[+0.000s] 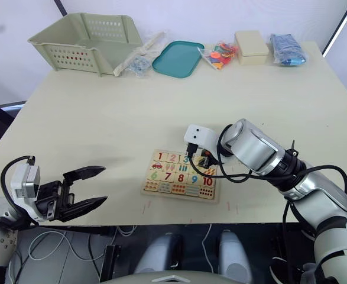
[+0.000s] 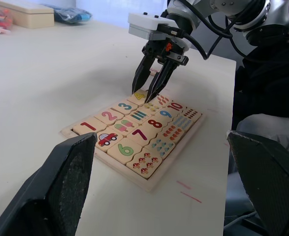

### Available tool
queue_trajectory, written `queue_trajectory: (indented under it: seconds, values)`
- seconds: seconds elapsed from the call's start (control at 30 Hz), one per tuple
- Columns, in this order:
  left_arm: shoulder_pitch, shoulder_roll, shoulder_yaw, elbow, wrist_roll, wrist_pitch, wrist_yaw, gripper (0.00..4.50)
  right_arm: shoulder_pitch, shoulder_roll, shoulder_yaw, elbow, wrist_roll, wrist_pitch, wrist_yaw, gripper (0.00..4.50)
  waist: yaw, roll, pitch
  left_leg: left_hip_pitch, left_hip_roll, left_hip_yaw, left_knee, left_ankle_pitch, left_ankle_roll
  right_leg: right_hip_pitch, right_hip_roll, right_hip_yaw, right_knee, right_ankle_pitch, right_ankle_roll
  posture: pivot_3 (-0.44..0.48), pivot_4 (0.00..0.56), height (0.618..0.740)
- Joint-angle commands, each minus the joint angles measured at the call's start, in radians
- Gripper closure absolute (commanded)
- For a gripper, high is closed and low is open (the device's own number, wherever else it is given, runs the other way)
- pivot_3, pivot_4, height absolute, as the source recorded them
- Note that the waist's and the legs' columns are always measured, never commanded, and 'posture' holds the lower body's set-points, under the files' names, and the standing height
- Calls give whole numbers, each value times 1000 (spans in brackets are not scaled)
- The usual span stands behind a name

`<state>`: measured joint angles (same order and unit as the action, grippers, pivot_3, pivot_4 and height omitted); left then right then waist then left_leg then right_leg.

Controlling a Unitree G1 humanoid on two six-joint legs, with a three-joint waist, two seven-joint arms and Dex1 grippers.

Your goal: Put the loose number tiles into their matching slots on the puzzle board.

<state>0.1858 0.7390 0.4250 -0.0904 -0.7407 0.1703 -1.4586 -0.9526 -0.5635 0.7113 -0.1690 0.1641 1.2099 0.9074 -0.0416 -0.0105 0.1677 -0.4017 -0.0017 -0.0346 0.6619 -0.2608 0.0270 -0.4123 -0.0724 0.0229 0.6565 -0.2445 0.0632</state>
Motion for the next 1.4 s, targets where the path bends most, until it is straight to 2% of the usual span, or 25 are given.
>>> queue_trajectory:
  seconds: [0.03,0.93,0.97,1.03,1.07,1.23,1.4]
  values:
    - [3,4,18,-19,-10,-5,1,0,-18,-3,-11,-15,-1,-23,5,3613,0,0,0,0,0,0,0,0,0,0,0,0,0,0,0,0,150,740]
    - [11,5,16,-23,-11,-4,1,0,-10,-20,14,-23,-16,-50,41,3613,1,0,0,0,0,0,-2,0,0,0,0,0,-1,0,0,0,150,740]
    - [10,5,16,-23,-11,-4,2,0,-9,-19,12,-24,-15,-48,39,2578,1,0,0,0,0,0,-2,0,0,0,0,0,-1,0,0,0,150,740]
    - [9,5,16,-23,-12,-3,2,0,-10,-17,8,-24,-17,-47,34,2018,1,0,0,0,0,0,-2,0,0,0,0,0,-1,0,0,0,150,740]
    - [8,5,16,-22,-12,-3,3,0,-11,-17,7,-24,-18,-46,33,1372,1,0,0,0,0,0,-2,0,0,0,0,0,-1,0,0,0,150,740]
    - [8,6,17,-23,-12,-1,3,0,-14,-18,-16,-33,-11,-46,31,1372,1,0,0,0,0,0,-2,0,0,-1,0,0,-1,0,0,0,150,740]
    - [9,7,20,-22,-12,0,6,0,4,-26,-98,-71,32,-58,34,1372,1,0,0,0,-1,0,-2,0,0,-1,0,0,-1,0,0,0,150,740]
